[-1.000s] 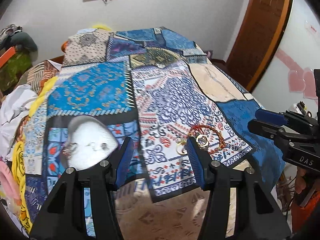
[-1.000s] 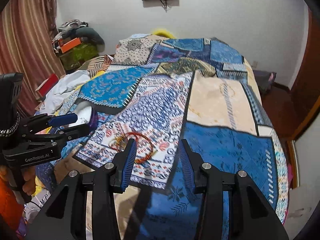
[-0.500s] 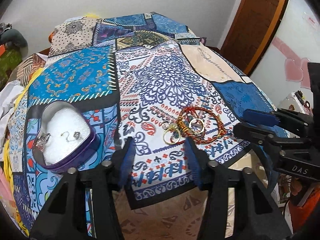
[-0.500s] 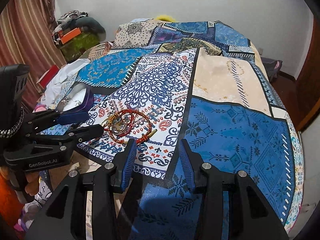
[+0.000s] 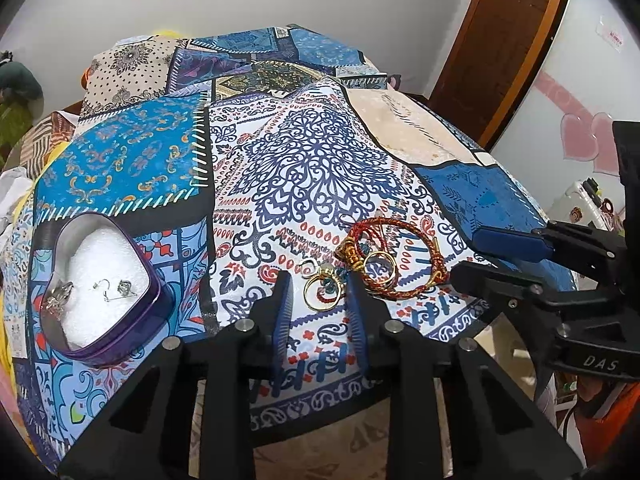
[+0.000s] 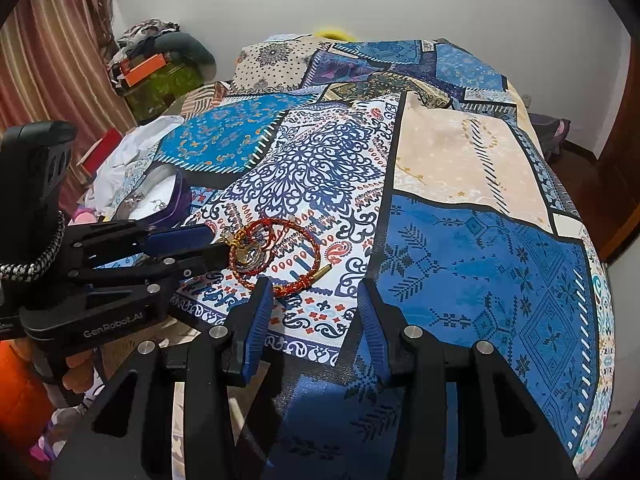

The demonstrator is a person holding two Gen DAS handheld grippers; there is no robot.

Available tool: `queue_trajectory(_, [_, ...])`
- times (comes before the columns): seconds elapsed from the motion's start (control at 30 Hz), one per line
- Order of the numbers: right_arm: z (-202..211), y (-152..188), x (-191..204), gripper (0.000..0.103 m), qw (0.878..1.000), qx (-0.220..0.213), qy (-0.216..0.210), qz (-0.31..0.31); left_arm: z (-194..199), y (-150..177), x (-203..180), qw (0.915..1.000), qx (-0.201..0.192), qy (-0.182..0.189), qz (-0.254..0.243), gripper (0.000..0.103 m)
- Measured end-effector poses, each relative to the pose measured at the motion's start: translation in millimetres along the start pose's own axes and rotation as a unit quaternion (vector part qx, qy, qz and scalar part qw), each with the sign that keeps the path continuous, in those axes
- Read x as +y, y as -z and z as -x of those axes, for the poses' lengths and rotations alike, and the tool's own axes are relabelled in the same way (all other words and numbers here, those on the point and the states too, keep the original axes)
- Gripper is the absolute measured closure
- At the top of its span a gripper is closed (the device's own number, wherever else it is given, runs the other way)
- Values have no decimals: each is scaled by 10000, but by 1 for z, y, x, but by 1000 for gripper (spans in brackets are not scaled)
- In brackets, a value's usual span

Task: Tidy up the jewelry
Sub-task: 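Move both tools back toward the jewelry lying on the cloth, then grasp the red beaded bracelet with the right tool while the left tool grasps a gold ring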

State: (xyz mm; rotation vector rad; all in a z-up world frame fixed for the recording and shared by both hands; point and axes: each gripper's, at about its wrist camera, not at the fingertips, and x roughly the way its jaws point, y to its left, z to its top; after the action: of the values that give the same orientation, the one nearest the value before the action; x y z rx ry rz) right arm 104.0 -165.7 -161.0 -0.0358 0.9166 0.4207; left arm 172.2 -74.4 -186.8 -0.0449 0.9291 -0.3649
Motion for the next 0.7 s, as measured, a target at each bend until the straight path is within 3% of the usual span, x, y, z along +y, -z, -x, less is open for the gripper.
queue_trajectory(0.03, [0, 0, 0, 63, 10000, -2, 3, 0, 0, 0, 0, 10000, -8, -39, 32, 84])
queue_trajectory(0.37, [1, -1, 3, 63, 10000, 19, -22, -37, 6, 1, 1, 9998, -60, 5, 169, 85])
queue_trajectory(0.7, [-3, -8, 14, 63, 9996, 51, -256, -46, 45, -1, 10, 9986, -469, -70, 223, 85])
